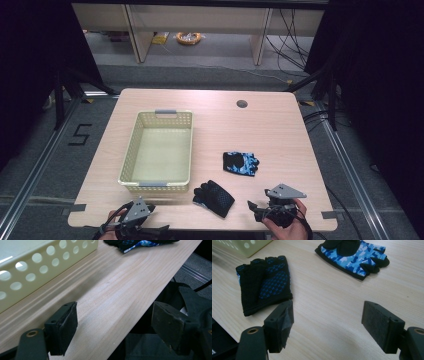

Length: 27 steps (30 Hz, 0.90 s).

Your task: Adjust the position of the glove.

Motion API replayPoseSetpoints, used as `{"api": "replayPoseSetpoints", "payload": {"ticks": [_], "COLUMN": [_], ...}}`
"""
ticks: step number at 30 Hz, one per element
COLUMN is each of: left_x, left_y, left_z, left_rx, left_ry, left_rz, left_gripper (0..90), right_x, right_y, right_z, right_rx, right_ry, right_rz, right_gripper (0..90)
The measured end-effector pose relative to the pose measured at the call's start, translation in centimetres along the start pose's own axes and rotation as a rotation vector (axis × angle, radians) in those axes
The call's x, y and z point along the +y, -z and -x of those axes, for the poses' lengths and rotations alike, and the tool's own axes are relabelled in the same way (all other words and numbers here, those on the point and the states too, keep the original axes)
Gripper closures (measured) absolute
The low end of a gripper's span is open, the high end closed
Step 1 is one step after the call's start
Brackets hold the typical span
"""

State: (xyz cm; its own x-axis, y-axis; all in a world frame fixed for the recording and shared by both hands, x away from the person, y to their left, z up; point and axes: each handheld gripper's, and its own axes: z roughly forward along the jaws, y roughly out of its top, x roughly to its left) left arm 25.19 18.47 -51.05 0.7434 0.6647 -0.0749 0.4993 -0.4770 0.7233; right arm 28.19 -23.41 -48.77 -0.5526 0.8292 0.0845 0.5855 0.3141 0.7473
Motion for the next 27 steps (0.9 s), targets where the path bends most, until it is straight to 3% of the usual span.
{"api": "replayPoseSetpoints", "payload": {"ticks": [2, 7, 9, 10, 13, 15, 17, 21, 22, 23, 26, 27], "left_x": [0.0, 0.0, 0.0, 0.0, 0.0, 0.0, 0.0, 0.0, 0.0, 0.0, 0.0, 0.0], "left_y": [-0.1, 0.0, -0.1, -0.1, -0.1, -0.1, -0.1, -0.1, -0.1, -0.2, -0.3, -0.3], "left_z": [0.1, 0.1, 0.1, 0.1, 0.1, 0.1, 0.1, 0.0, 0.0, 0.0, 0.1, 0.1], "left_rx": [-0.021, -0.022, -0.022, -0.022, -0.02, -0.018, -0.015, -0.011, -0.018, -0.017, -0.019, -0.02], "left_ry": [0.018, 0.007, 0.013, 0.014, 0.013, 0.013, 0.006, 0.003, -0.001, 0.004, 0.015, 0.015], "left_rz": [0.018, 0.006, 0.011, 0.011, 0.013, 0.012, 0.002, -0.002, -0.006, -0.002, 0.007, 0.006], "left_gripper": [20.6, 20.6, 20.6, 20.6, 20.7, 20.7, 20.7, 20.7, 20.7, 20.7, 20.7, 20.7], "right_x": [0.0, 0.0, 0.0, 0.0, 0.1, 0.2, 0.3, 1.1, 1.2, 1.5, 2.1, 2.4], "right_y": [0.0, 0.1, -0.1, 0.0, -0.1, -0.2, -0.4, -0.9, -1.2, -1.3, -2.0, -2.3], "right_z": [0.0, -0.1, 0.1, -0.1, -0.1, -0.4, -0.4, -1.2, -1.3, -1.6, -2.2, -2.5], "right_rx": [-0.001, -0.006, -0.006, -0.008, 0.005, 0.011, -0.001, -0.002, 0.004, 0.01, 0.013, 0.033], "right_ry": [-0.007, 0.013, 0.053, 0.025, 0.036, 0.009, 0.028, 0.002, 0.03, 0.012, 0.027, 0.022], "right_rz": [-0.003, -0.026, -0.019, -0.027, -0.026, -0.031, -0.015, 0.009, 0.011, 0.002, 0.01, -0.008], "right_gripper": [26.8, 32.5, 32.7, 33.2, 33.5, 33.5, 34.0, 37.8, 38.3, 39.2, 41.2, 42.2]}}
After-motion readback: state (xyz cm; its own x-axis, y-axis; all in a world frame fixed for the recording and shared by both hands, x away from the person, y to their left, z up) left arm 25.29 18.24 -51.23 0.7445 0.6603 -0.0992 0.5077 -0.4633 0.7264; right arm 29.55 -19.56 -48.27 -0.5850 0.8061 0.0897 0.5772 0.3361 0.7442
